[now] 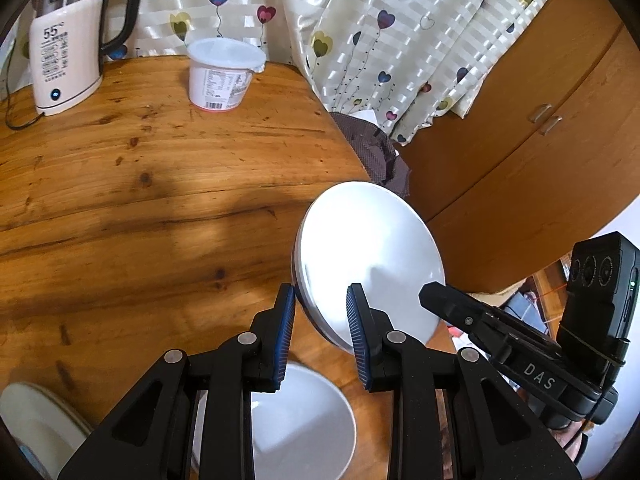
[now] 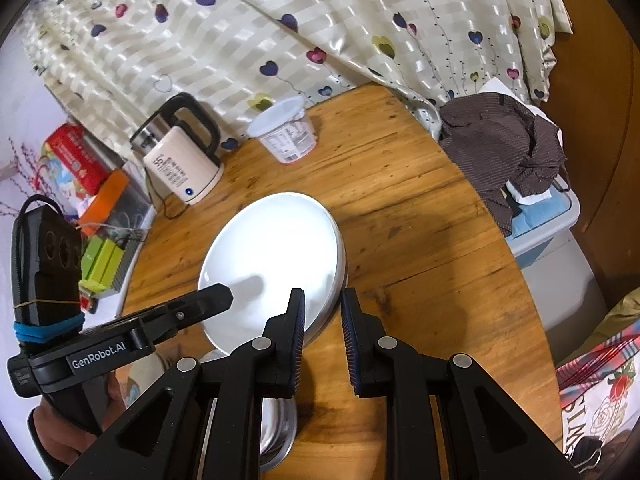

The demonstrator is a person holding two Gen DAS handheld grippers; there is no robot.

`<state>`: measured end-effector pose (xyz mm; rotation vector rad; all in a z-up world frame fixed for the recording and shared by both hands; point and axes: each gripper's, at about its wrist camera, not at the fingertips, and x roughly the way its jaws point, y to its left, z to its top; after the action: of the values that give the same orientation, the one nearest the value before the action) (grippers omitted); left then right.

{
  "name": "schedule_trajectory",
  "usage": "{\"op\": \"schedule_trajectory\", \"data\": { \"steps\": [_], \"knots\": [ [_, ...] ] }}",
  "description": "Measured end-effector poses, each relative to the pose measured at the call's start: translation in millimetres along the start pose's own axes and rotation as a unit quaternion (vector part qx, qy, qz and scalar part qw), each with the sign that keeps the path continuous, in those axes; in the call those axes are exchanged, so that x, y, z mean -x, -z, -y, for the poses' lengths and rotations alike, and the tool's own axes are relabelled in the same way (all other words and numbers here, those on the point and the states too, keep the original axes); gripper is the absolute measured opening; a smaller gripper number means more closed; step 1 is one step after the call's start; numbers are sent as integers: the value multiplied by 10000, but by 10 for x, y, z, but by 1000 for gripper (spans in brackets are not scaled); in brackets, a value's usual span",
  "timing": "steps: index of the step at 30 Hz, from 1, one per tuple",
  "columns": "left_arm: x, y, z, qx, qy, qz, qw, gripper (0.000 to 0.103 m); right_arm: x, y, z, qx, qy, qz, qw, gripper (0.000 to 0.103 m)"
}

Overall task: Organize plates and bowls
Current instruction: 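Lift the small white bowl and carry it over the nested bowl stack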

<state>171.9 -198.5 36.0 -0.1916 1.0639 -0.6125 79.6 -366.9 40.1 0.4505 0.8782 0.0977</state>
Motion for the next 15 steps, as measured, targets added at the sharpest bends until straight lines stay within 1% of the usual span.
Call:
{"op": "schedule_trajectory", "data": {
  "steps": [8,15],
  "knots": [
    [328,142,0,3,-4,237,9997,28,178,122,-229,175,-84,61,9998,18],
    [536,307,-82,97,-35,323,9994,28,274,223,-409,296,-171,69,9994,18]
  ]
}}
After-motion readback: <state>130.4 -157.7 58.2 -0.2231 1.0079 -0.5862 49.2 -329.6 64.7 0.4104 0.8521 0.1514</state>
